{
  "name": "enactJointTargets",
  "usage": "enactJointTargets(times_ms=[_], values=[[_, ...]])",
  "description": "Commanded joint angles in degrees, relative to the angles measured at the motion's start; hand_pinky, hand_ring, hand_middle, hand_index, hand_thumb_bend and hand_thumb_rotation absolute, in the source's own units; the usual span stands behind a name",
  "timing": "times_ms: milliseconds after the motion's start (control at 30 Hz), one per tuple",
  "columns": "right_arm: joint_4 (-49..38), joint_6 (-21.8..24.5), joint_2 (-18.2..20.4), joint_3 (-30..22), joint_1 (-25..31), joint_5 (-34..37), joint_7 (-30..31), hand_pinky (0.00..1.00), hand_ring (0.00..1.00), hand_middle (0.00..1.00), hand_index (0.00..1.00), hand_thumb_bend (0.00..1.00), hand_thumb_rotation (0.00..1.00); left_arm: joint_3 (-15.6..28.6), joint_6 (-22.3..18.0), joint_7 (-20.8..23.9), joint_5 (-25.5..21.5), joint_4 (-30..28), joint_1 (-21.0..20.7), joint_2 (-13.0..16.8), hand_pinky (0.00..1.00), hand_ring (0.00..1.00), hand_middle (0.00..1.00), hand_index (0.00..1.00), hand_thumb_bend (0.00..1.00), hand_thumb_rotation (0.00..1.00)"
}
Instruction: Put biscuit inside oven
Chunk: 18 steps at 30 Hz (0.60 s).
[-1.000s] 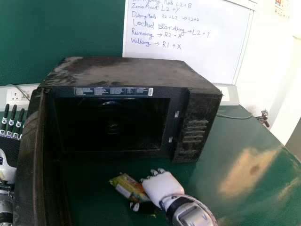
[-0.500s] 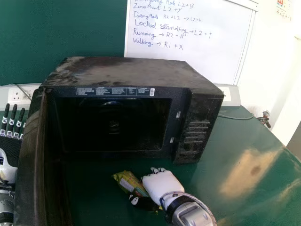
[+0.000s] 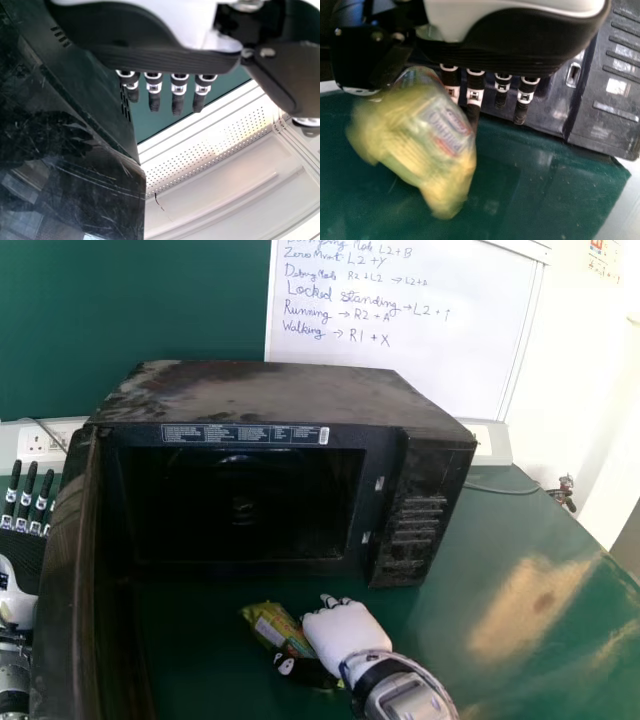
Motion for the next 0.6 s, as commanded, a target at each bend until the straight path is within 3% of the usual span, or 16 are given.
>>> enactJointTargets(times_ms=[0, 567], values=[[2.2, -0.4, -0.2, 0.5, 2.0, 0.9, 0.7, 0.89, 0.65, 0.56, 0.49, 0.52, 0.13, 0.0, 0.3, -0.1, -0.1, 3.0, 2.9, -2.8, 0.00, 0.27, 0.64, 1.00, 0.24, 1.00], [2.3, 0.2, 1.7, -3.1, 5.7, 8.3, -15.6, 0.83, 0.58, 0.54, 0.49, 0.51, 0.12, -0.1, -1.1, -0.4, 0.1, 3.3, 2.8, -2.8, 0.00, 0.25, 0.64, 1.00, 0.24, 1.00]])
